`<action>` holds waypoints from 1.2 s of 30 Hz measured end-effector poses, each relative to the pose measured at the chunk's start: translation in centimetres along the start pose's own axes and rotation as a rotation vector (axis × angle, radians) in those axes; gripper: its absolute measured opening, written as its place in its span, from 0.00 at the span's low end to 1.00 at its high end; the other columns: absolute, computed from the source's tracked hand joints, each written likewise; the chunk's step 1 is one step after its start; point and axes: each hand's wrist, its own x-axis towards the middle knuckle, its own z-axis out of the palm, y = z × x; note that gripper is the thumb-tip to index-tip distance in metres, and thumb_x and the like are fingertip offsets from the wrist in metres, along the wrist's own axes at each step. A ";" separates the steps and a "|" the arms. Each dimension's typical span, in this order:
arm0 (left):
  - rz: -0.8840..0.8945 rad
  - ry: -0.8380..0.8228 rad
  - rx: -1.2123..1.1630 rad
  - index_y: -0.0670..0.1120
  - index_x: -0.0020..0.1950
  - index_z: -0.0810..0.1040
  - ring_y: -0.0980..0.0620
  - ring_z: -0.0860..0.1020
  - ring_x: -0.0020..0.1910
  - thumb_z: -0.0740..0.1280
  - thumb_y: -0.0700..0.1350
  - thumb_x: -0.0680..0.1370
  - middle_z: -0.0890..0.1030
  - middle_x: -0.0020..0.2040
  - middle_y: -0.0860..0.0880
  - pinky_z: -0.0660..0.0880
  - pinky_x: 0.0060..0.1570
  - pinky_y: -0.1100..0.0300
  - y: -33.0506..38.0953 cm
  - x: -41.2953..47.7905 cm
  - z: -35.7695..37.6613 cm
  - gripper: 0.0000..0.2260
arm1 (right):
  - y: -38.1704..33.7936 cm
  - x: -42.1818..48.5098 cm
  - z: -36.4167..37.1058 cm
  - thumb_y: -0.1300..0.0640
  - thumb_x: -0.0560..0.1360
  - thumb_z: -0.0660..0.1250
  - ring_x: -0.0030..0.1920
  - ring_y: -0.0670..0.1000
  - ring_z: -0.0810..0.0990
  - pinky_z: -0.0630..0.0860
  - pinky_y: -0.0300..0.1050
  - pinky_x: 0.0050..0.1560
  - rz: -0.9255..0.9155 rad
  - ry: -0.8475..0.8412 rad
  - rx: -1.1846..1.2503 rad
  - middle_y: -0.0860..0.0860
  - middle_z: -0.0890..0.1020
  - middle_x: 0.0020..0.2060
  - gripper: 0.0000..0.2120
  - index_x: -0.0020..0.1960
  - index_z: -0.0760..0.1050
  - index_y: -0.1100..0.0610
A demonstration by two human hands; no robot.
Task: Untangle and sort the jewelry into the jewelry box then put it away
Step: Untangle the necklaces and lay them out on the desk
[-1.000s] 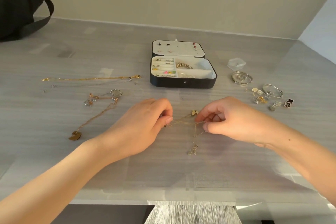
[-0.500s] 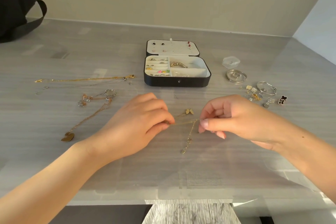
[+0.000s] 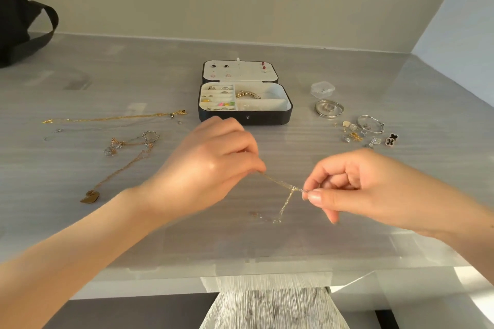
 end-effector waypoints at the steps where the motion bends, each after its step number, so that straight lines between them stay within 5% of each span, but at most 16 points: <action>1: 0.013 -0.017 0.007 0.44 0.42 0.83 0.48 0.71 0.40 0.68 0.36 0.74 0.79 0.38 0.49 0.69 0.38 0.53 -0.2 0.2 0.5 0.05 | 0.4 0.3 0.1 0.55 0.73 0.68 0.31 0.47 0.73 0.70 0.44 0.36 0.000 0.050 -0.061 0.49 0.82 0.28 0.03 0.41 0.79 0.52; 17: -0.035 -0.151 0.098 0.49 0.41 0.82 0.51 0.73 0.38 0.64 0.41 0.74 0.79 0.37 0.54 0.65 0.45 0.56 0.0 1.3 2.7 0.08 | 3.7 1.5 0.3 0.50 0.73 0.67 0.30 0.41 0.74 0.70 0.35 0.34 0.002 0.272 -0.398 0.44 0.79 0.31 0.05 0.38 0.77 0.47; 26: -0.143 -0.063 0.095 0.49 0.39 0.81 0.52 0.74 0.38 0.68 0.43 0.72 0.80 0.37 0.55 0.67 0.44 0.54 -0.8 1.8 3.4 0.04 | 3.5 3.6 -0.8 0.50 0.75 0.64 0.48 0.47 0.74 0.69 0.42 0.49 -0.103 0.379 -0.514 0.45 0.79 0.46 0.07 0.47 0.81 0.47; 32: -0.179 0.005 0.075 0.48 0.40 0.82 0.53 0.73 0.40 0.66 0.45 0.74 0.80 0.37 0.54 0.66 0.45 0.58 -0.8 1.9 3.1 0.06 | 2.3 6.2 -0.4 0.54 0.75 0.66 0.40 0.43 0.78 0.70 0.33 0.40 -0.108 0.141 -0.259 0.44 0.82 0.43 0.06 0.48 0.82 0.50; 36: -0.187 0.015 0.072 0.48 0.40 0.82 0.53 0.74 0.40 0.66 0.45 0.73 0.80 0.38 0.54 0.66 0.44 0.58 -0.8 1.9 3.1 0.06 | 1.6 6.7 -0.3 0.55 0.74 0.68 0.31 0.33 0.73 0.67 0.26 0.33 -0.128 0.082 -0.201 0.36 0.79 0.31 0.04 0.44 0.81 0.49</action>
